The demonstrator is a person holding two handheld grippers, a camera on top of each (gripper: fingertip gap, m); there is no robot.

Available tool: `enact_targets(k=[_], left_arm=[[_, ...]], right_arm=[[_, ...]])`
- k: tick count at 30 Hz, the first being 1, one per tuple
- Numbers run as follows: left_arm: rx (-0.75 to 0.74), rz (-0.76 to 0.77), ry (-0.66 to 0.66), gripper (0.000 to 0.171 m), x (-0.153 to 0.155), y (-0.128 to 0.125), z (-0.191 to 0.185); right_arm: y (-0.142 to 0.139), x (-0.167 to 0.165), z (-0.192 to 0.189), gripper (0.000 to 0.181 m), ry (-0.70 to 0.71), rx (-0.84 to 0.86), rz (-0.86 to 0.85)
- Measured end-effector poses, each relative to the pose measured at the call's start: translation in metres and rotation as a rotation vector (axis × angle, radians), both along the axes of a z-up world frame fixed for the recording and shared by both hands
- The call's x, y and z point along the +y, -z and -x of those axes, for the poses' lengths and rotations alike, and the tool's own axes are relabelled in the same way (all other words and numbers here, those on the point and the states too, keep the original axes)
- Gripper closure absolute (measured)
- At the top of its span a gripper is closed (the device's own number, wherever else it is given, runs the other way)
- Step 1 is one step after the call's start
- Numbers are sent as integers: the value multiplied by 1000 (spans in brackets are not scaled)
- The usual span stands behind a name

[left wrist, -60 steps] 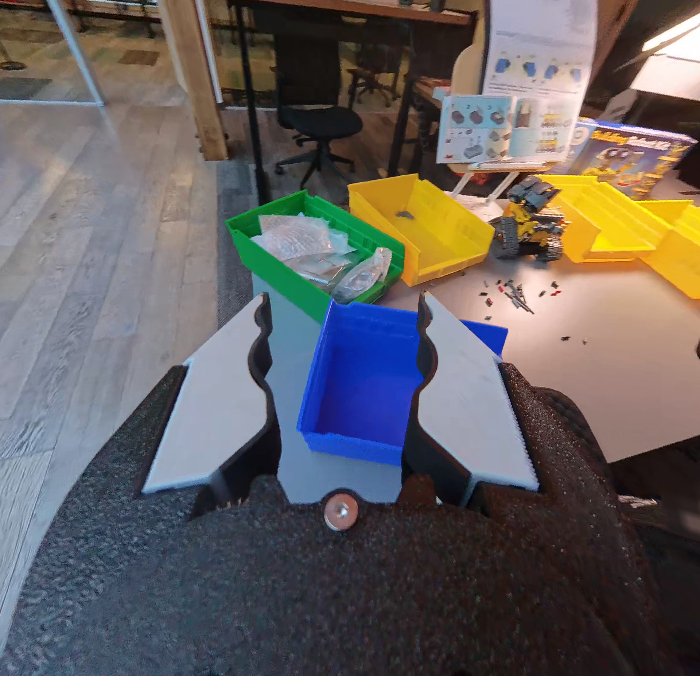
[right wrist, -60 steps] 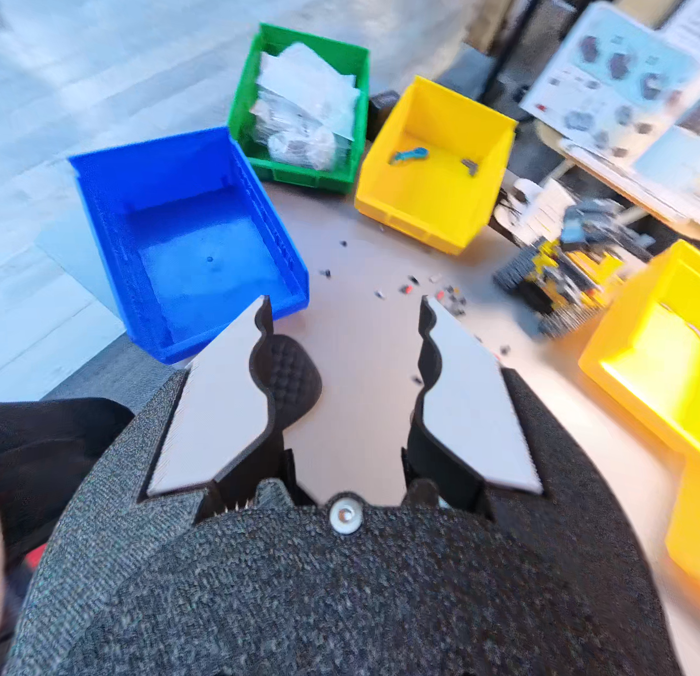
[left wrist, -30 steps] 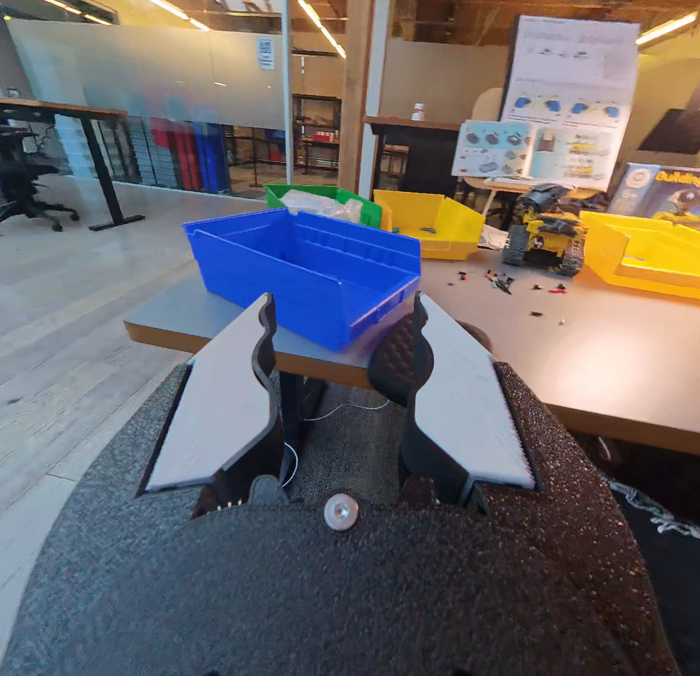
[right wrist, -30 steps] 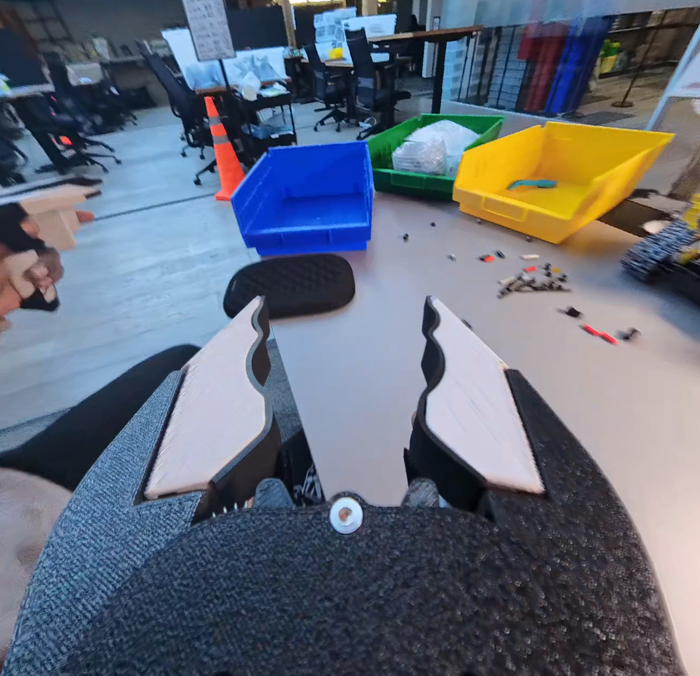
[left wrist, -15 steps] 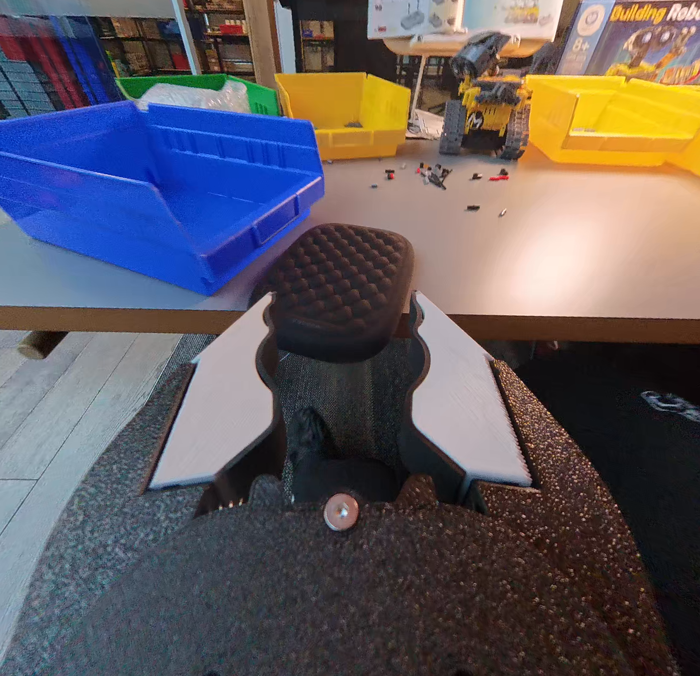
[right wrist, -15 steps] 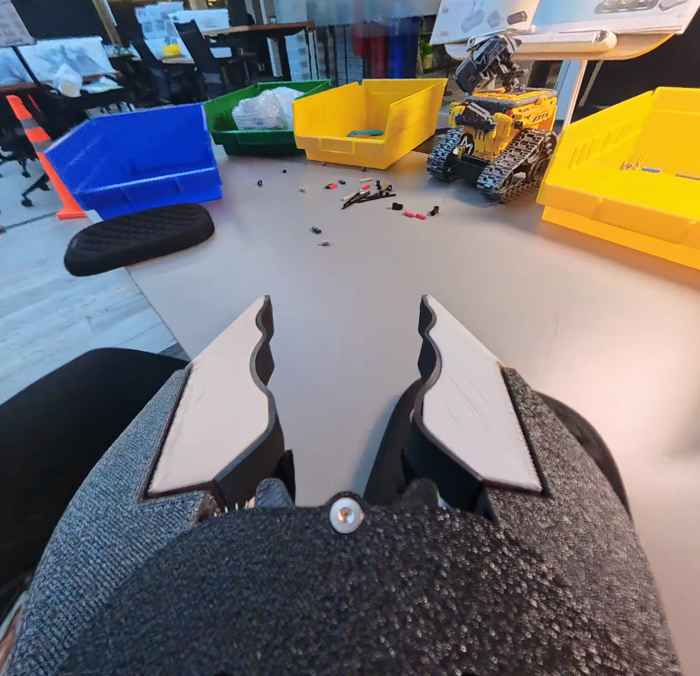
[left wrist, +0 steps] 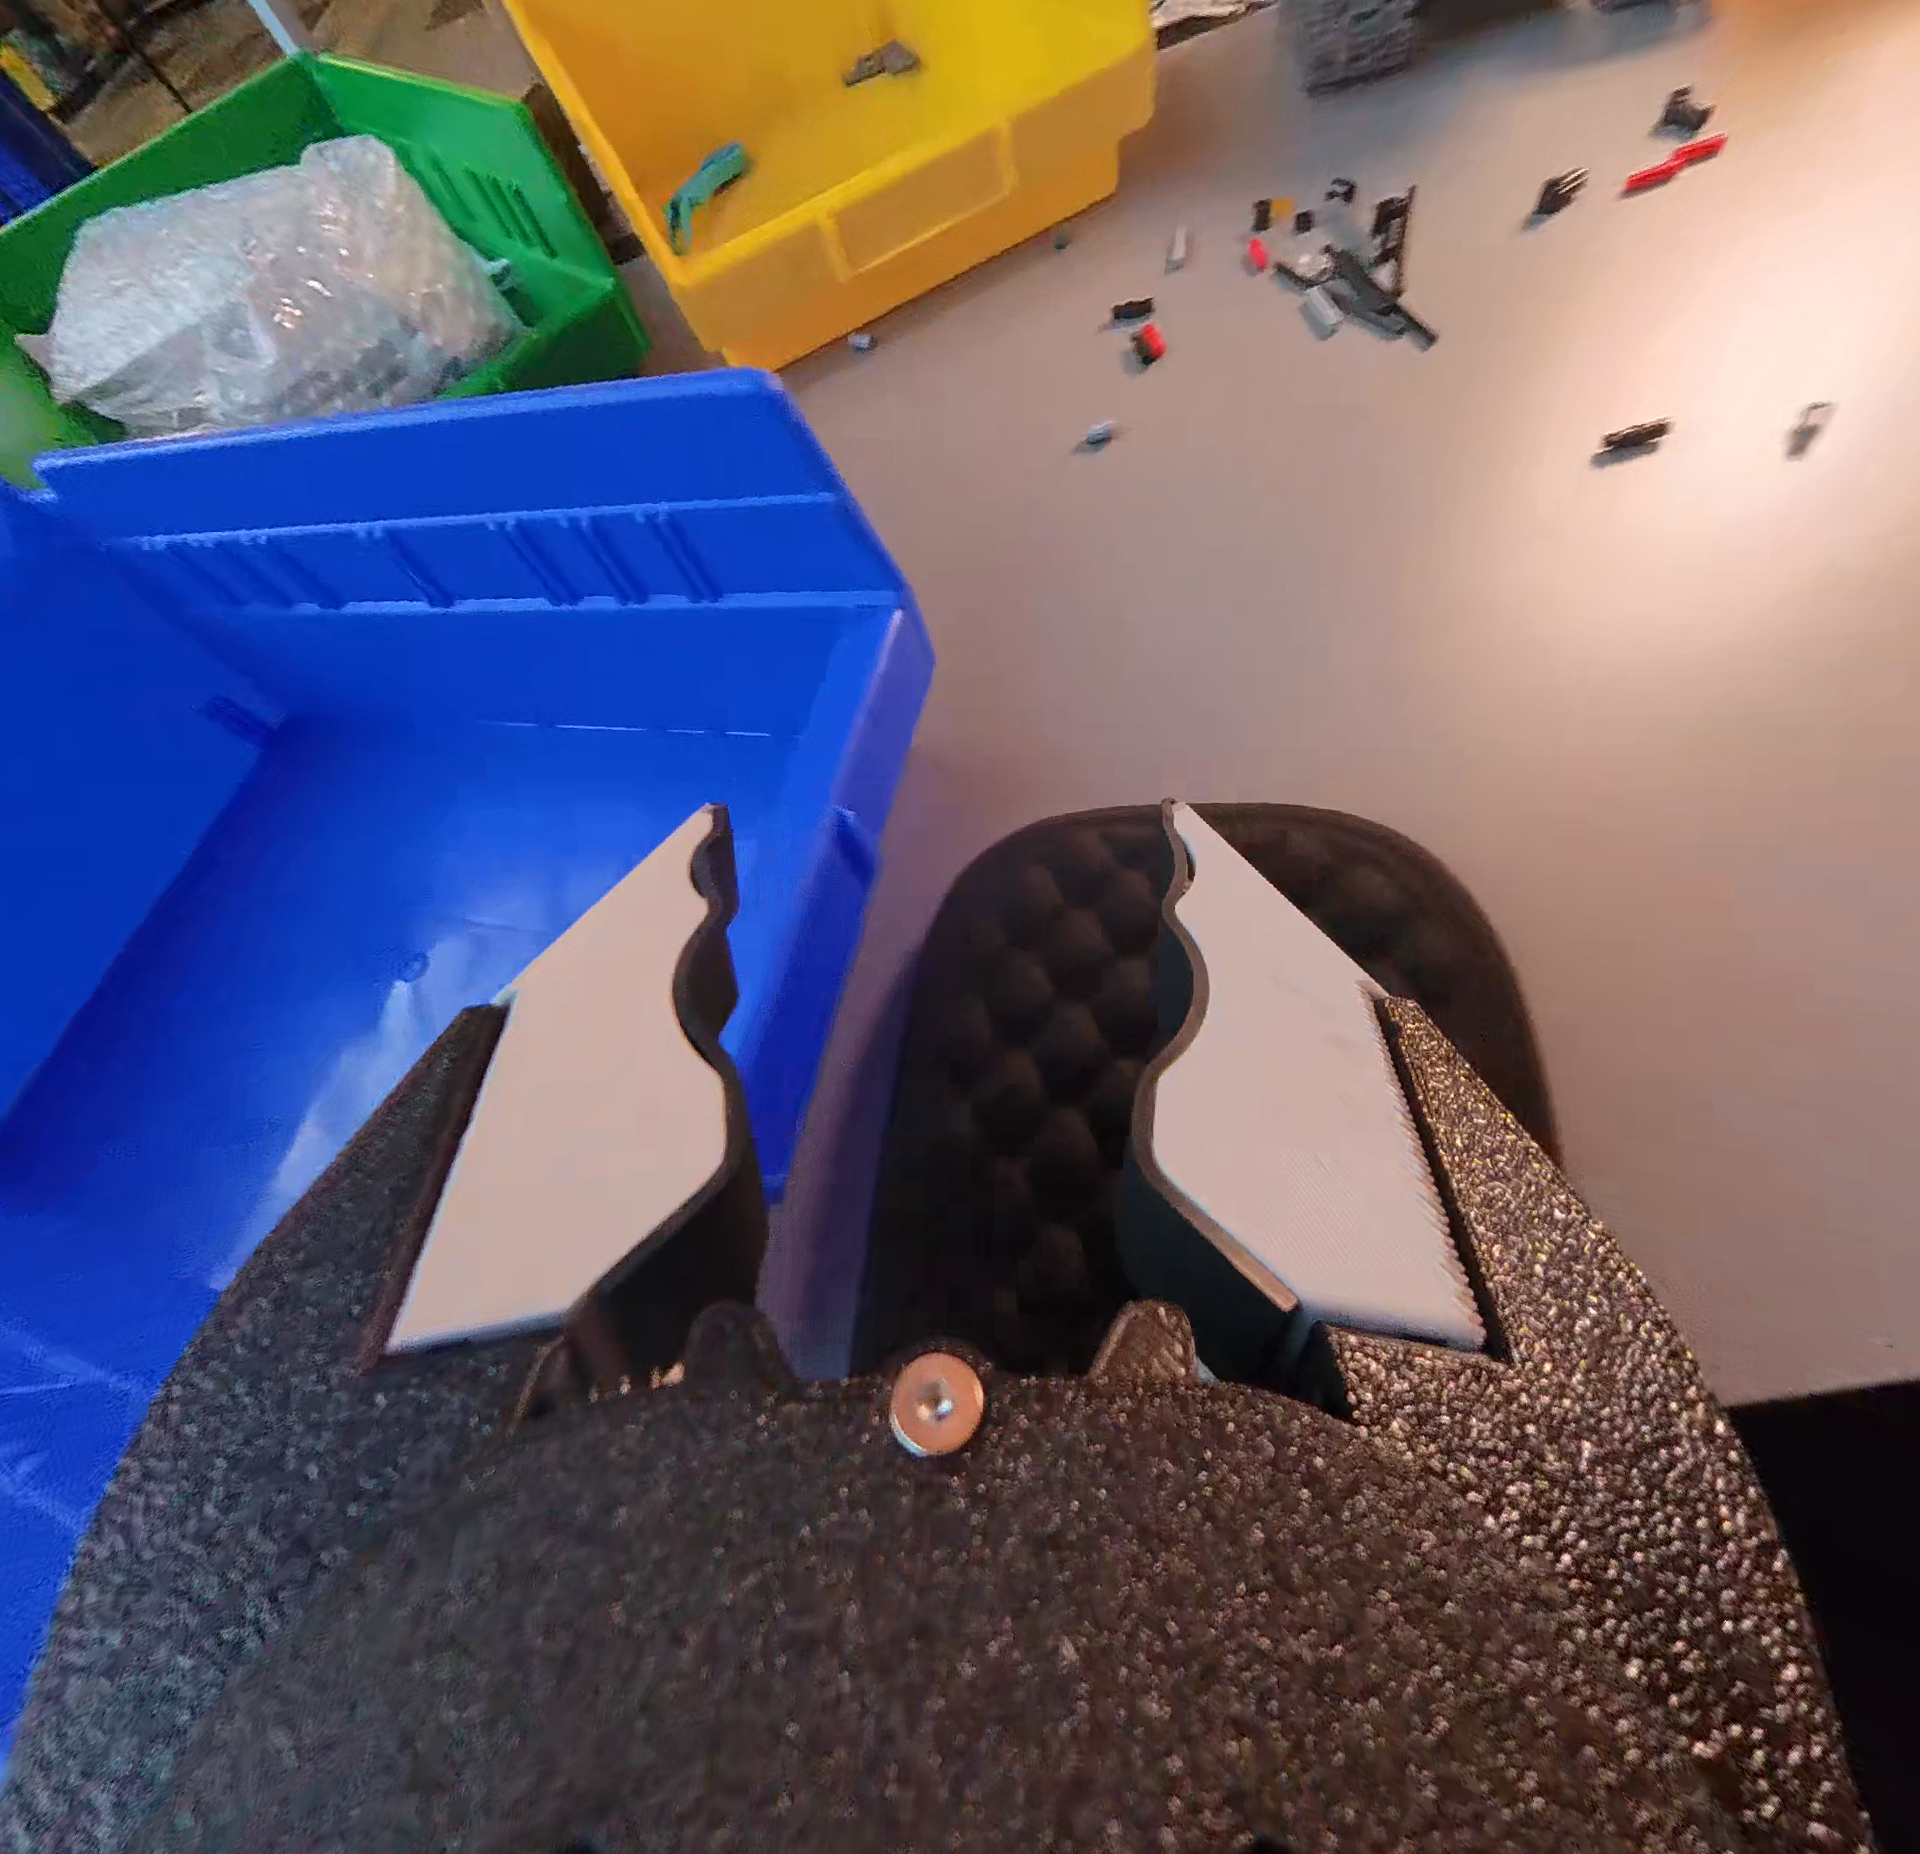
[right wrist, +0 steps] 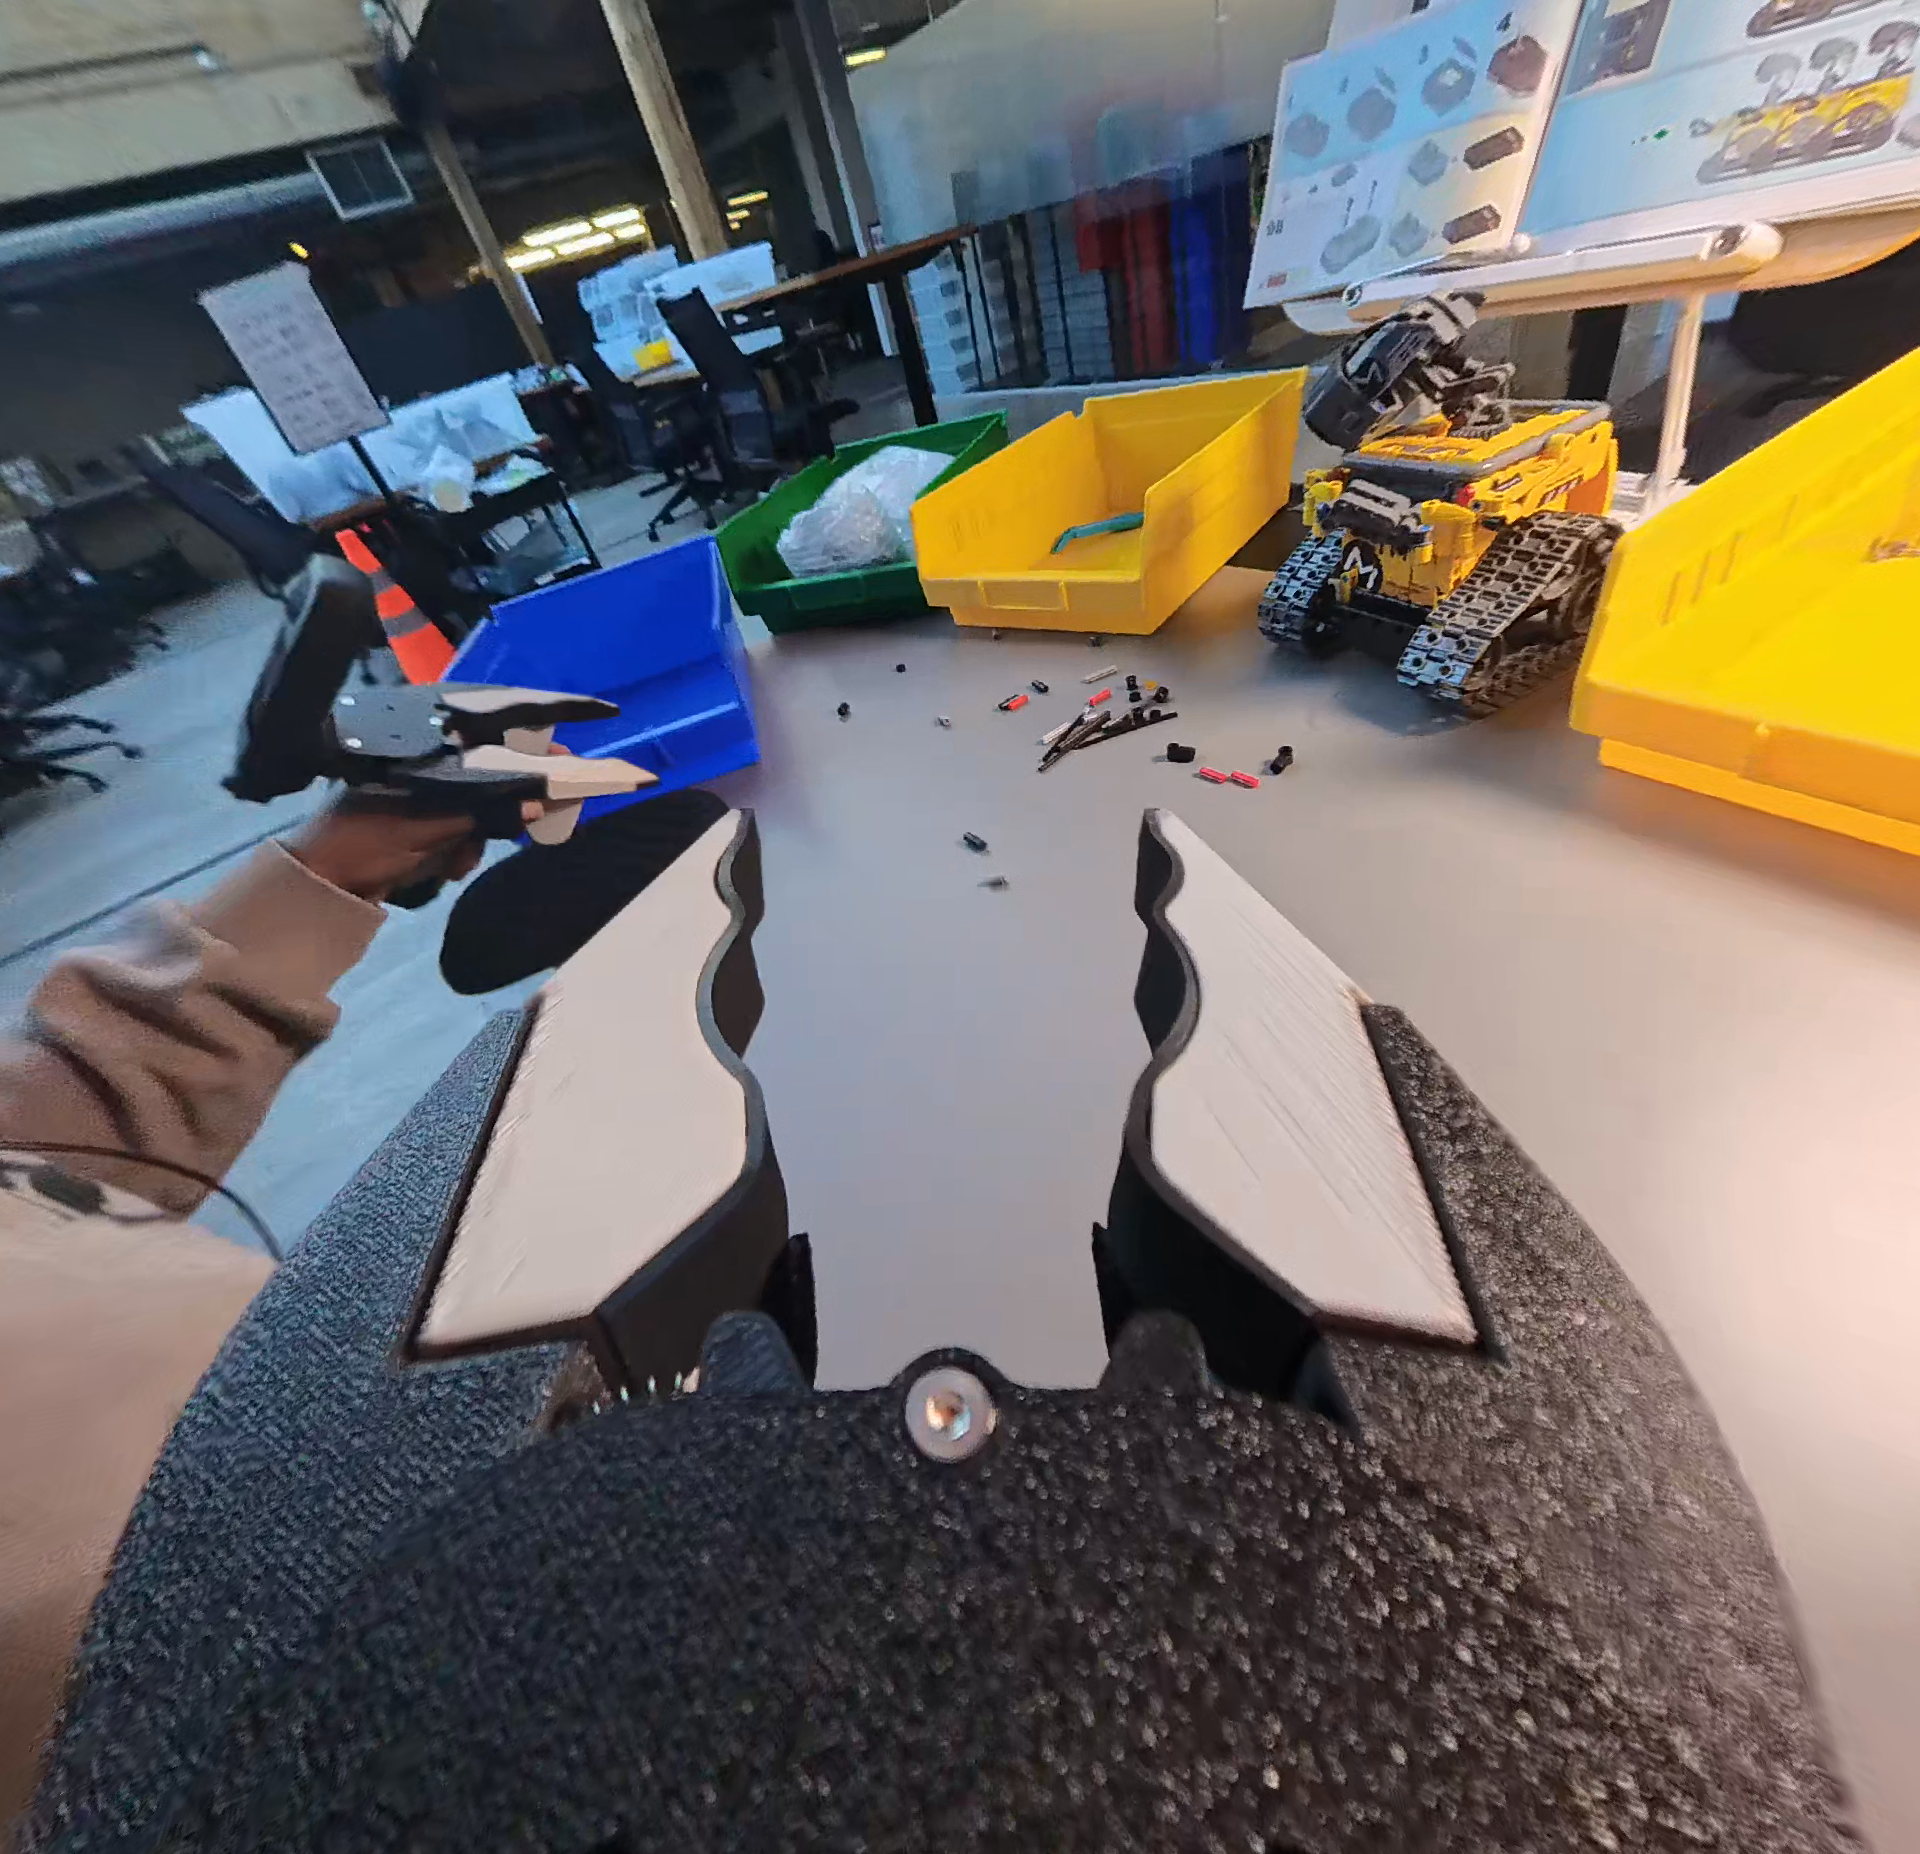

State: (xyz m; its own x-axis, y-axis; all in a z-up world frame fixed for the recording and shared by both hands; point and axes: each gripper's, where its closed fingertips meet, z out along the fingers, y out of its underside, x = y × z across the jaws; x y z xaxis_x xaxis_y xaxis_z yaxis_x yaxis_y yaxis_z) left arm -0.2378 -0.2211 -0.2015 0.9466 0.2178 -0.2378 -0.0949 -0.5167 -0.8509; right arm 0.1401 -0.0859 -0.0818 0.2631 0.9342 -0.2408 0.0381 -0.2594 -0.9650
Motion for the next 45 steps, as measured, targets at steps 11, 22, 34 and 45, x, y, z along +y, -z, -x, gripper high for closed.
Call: enact_targets(k=[11, 22, 34, 45], left_arm=[[97, 152, -72, 109, 2, 18, 50], [170, 213, -14, 117, -37, 24, 94], [-6, 121, 68, 104, -9, 8, 67], [-10, 359, 125, 141, -18, 31, 102]], right_arm=[[30, 31, -29, 114, 145, -124, -67], [-6, 90, 79, 118, 10, -100, -222], [-13, 94, 128, 120, -56, -139, -433], [48, 146, 160, 124, 20, -182, -358]])
